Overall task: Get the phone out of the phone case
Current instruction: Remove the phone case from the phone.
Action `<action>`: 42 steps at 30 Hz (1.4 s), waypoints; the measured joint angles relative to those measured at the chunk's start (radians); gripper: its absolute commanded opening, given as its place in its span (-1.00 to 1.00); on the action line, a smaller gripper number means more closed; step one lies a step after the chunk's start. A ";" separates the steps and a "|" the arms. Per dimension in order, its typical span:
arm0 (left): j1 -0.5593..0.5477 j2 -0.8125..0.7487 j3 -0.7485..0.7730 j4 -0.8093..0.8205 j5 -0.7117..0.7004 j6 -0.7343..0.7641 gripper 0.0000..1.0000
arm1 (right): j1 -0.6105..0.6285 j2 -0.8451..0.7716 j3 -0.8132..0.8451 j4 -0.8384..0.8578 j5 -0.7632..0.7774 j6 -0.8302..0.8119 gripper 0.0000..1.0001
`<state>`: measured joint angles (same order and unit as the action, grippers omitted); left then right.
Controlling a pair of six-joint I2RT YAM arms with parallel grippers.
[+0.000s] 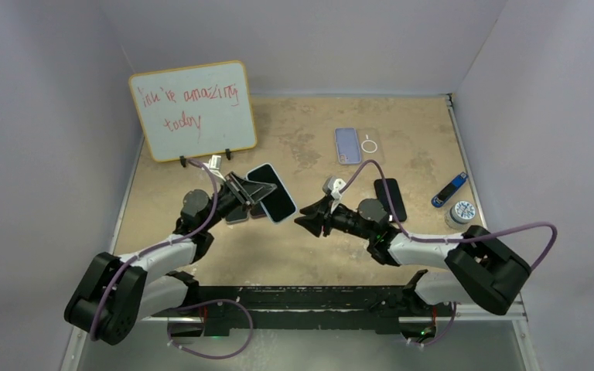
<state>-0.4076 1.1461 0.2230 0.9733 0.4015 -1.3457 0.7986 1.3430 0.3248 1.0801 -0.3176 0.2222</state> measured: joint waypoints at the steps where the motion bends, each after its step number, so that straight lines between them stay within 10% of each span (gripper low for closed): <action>1: 0.005 -0.006 0.018 -0.028 0.020 0.027 -1.00 | -0.009 -0.020 0.000 -0.029 -0.032 0.002 -0.07; 24: 0.012 -0.034 0.184 -0.186 0.385 0.394 -1.00 | -0.152 -0.124 0.169 -0.306 -0.539 0.013 0.13; 42: -0.007 -0.035 0.185 -0.140 0.424 0.396 -1.00 | -0.129 -0.044 0.248 -0.404 -0.611 -0.040 -0.53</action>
<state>-0.4149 1.1114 0.4076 0.8330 0.8253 -0.9497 0.6697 1.2987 0.5732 0.6762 -0.9283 0.1818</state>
